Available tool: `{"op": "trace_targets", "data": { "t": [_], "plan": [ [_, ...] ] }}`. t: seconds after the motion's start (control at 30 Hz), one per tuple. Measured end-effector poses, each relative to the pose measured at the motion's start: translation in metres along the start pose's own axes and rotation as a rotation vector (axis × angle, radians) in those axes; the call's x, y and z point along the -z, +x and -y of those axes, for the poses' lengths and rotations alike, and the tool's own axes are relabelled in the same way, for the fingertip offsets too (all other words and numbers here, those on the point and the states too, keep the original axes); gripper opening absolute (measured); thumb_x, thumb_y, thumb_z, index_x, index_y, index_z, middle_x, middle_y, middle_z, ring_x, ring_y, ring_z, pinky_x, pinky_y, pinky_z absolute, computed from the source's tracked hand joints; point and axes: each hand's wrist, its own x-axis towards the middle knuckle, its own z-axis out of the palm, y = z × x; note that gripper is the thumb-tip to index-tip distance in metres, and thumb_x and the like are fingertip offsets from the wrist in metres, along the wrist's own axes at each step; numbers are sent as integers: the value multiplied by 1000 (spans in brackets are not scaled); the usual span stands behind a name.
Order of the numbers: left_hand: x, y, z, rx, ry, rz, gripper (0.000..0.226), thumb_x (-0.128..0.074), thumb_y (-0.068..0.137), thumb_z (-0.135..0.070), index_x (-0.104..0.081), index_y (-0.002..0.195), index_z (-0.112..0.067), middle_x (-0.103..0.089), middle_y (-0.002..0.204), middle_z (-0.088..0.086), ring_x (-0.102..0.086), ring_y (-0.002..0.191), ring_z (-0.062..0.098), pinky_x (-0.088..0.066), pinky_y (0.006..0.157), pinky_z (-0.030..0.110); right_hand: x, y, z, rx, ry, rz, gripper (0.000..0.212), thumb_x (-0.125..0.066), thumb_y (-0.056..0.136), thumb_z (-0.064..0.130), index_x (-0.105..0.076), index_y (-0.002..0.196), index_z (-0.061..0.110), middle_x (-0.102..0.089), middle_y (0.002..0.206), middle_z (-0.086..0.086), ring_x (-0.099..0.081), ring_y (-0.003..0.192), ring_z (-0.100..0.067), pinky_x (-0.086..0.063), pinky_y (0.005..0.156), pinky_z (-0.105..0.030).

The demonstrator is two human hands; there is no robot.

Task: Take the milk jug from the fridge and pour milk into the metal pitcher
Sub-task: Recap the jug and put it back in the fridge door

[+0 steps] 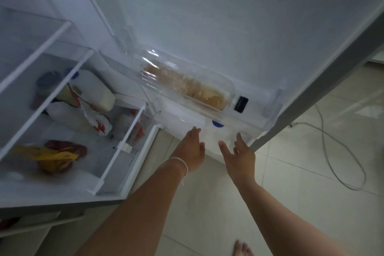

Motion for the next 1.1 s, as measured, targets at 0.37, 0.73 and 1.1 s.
{"op": "trace_targets", "data": {
  "t": [0.37,0.73,1.1],
  "plan": [
    [163,-139,-75,-165,-156,-350,59,-45,100,-49,-41,148,-16,-43,153,2,-43,140,20,-35,117,44,112,-103,110,-159,254,-426,42,-61,90,29,-68,130,18,-76,109,-9,-70,99,-27,-55,96,-49],
    [324,-212,-261,-595,-76,-761,54,-44,99,-29,-43,147,-4,-42,153,12,-37,142,20,-26,116,24,236,-134,336,601,450,-713,51,-52,97,39,-51,143,17,-58,140,-5,-57,128,-22,-48,107,-50],
    [344,-160,-372,-672,422,-370,57,-35,107,-30,-20,158,-9,-15,168,7,-4,156,25,-7,127,42,268,-107,365,584,370,-517,65,-50,94,43,-40,153,19,-48,153,-6,-45,141,-21,-37,118,-45]
  ]
}}
